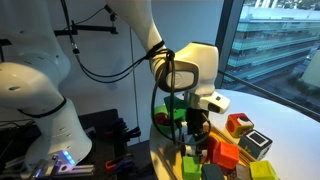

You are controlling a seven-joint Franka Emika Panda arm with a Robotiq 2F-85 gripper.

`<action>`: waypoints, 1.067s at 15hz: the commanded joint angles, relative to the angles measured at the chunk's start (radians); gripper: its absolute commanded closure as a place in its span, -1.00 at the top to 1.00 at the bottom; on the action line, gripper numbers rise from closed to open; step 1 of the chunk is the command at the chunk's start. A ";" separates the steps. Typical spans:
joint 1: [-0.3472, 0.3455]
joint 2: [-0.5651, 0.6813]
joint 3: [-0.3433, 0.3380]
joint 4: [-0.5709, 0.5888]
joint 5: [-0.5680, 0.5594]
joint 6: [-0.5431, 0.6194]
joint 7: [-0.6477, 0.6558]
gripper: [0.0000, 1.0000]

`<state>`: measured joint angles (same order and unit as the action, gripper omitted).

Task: Remove the block with black and white checked image on top from the wooden tray and place it on the table

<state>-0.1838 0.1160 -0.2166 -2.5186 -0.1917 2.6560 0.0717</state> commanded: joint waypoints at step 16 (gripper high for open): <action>0.025 -0.046 0.008 0.122 -0.004 -0.220 0.045 -1.00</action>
<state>-0.1703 0.1117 -0.2170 -2.4288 -0.1920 2.5233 0.0916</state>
